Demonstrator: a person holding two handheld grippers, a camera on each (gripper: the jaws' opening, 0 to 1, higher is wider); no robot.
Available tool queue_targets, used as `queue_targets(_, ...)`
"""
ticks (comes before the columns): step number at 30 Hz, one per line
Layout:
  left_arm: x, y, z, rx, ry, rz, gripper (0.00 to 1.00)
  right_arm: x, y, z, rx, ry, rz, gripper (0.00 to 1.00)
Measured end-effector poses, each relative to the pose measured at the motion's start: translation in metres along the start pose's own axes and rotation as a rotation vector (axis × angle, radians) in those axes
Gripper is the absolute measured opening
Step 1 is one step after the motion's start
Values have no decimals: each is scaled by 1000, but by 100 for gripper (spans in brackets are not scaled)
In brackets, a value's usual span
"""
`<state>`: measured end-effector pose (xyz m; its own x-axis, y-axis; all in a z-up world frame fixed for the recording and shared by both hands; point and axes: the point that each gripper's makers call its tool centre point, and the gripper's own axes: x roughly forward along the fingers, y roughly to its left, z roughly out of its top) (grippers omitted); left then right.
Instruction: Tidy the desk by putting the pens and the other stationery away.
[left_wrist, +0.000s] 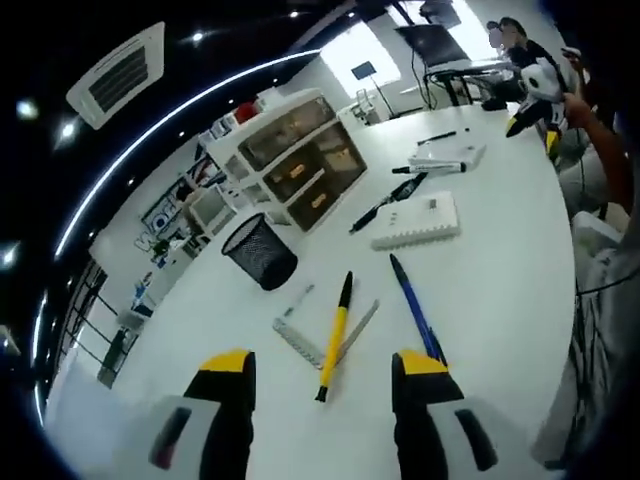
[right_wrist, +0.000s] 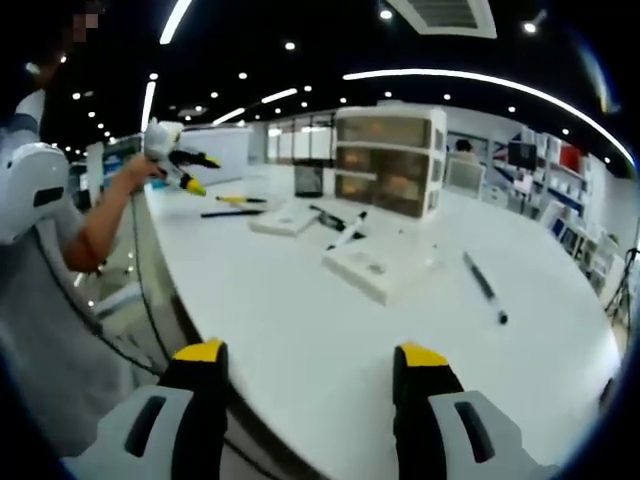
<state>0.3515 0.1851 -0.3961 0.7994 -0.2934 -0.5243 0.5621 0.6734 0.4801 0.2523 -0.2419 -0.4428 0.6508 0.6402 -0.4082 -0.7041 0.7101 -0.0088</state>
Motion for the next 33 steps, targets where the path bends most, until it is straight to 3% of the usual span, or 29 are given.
queue_targets(3, 5, 7, -6, -55, -18, -6, 52, -4, 3, 4, -4, -17, 2, 62)
queue_targets(4, 8, 13, -17, -76, -5, 0, 52, -5, 5, 4, -6, -19, 5, 62)
queue_targets(9, 14, 18, -37, -143, -4, -9, 49, -6, 16, 8, -12, -38, 38, 62)
queue_targets(12, 19, 16, -39, -197, -58, -46, 40, -4, 18, 11, -17, -42, 48, 62)
queue_targets(15, 22, 15, -35, -252, -143, -79, 26, -2, 18, 13, -24, -39, 49, 62)
queue_targets(17, 24, 13, -36, -283, -160, -101, 25, -1, 18, 12, -25, -34, 50, 62)
queue_targets(33, 40, -1, -44, -266, -145, -135, 24, 9, 20, 10, -30, -1, 53, 63)
